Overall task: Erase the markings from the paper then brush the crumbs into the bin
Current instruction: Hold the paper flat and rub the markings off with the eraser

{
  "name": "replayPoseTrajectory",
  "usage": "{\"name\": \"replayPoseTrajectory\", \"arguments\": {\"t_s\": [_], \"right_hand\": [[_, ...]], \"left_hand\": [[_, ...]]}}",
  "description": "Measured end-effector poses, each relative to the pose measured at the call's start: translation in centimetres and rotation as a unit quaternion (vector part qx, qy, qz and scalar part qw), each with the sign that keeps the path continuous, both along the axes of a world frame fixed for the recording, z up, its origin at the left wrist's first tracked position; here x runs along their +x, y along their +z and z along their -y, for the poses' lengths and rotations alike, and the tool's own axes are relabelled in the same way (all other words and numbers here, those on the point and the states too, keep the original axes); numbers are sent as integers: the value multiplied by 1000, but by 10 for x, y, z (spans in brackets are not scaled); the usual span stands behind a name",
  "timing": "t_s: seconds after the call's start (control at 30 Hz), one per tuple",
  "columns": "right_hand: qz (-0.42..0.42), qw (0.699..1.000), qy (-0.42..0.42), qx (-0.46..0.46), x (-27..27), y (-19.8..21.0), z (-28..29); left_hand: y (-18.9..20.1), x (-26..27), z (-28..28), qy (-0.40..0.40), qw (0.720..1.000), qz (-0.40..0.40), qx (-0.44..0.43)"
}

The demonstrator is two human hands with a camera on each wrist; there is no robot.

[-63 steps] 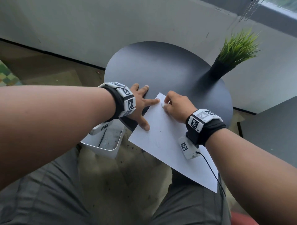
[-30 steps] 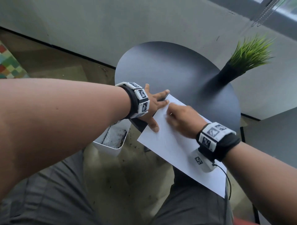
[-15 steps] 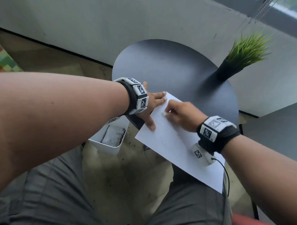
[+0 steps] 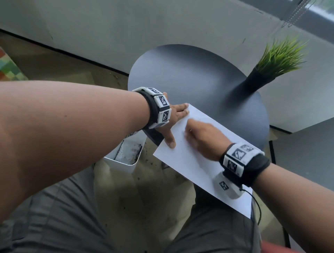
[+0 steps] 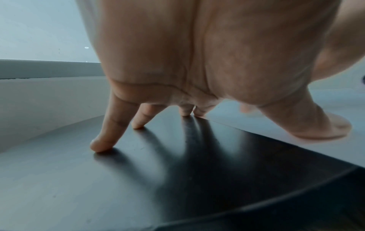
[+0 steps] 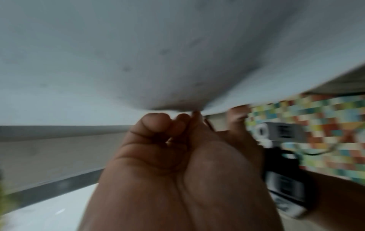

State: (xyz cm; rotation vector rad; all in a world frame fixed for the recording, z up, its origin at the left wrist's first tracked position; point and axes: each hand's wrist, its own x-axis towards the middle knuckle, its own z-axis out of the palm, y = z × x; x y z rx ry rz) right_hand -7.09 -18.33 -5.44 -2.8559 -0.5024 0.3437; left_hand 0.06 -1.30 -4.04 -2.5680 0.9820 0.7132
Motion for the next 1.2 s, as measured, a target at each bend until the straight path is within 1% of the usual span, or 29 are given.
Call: {"name": "replayPoseTrajectory", "arguments": {"t_s": [0.07,0.1,0.13,0.2,0.23,0.27,0.33,0.37,0.4,0.43,0.47,0.5,0.57,0.6,0.63,0.67,0.7,0.73,0.77,0.8,0.87,0.9,0.93,0.97,1.0,1.03,1.07,1.1,1.2], "right_hand": [[-66,994,89,21,-18,4,-5],[-78,991,103,22,-18,6,0],[-61,994,93,23,-11,5,7],[-6,999,-14,33,6,5,21],[4,998,-59,22,9,5,24],[13,998,-59,15,8,3,22],[0,999,39,-1,-6,2,6],[-36,996,85,0,-15,4,-1],[-72,991,114,6,-20,6,-2],[-90,989,114,11,-16,9,1],[-78,992,98,19,-6,8,7],[-55,997,40,20,4,10,11],[-27,996,-78,17,17,9,16],[-14,996,-92,3,17,6,12],[-1,998,-61,-4,11,3,3],[-3,1000,-6,-4,2,1,-7],[-25,998,54,8,-9,2,-15],[-43,995,90,22,-12,2,-14],[-55,994,92,25,-6,5,-8],[-44,997,58,22,5,6,0],[-27,995,-96,25,29,7,13],[-23,988,-150,17,33,5,14],[-2,989,-150,6,34,1,10],[19,994,-104,5,30,-2,1],[21,999,-38,17,22,-5,-7],[8,999,24,36,15,-4,-12],[-12,998,49,47,13,-3,-10],[-30,998,34,48,18,2,-5],[-21,991,-127,31,40,4,12]], "left_hand": [[-1,1,1,-5,1000,6,4],[-1,1,1,-4,1000,6,5],[-2,1,1,-1,1000,2,3],[-3,1,0,8,1000,-6,-4],[-3,1,0,11,1000,-11,-7],[-3,2,0,11,1000,-12,-7],[-3,1,1,6,1000,-7,-2],[-2,1,1,2,1000,-1,2],[-2,1,2,0,1000,1,2],[-3,2,1,0,1000,2,2],[-3,2,1,-1,1000,2,0],[-5,2,1,-3,1000,5,-4],[-4,3,0,-9,1000,10,-6],[-4,2,0,-9,1000,11,-7],[-4,2,0,-7,1000,8,-7],[-4,2,1,-4,1000,4,-7],[-4,2,1,-2,1000,3,-3],[-5,3,1,-2,1000,3,1],[-5,3,1,-2,1000,1,0],[-6,3,0,0,1000,0,-5],[-6,3,0,-3,1000,6,-13],[-6,3,0,-4,1000,7,-18],[-9,5,0,-3,1000,3,-20],[-10,6,0,3,1000,-4,-23],[-13,8,0,-1,1000,-10,-29],[-16,10,0,-12,999,-10,-31],[-17,11,-1,-18,999,-10,-33],[-16,10,-1,-14,999,-12,-35],[-12,6,0,-5,1000,3,-30]]}}
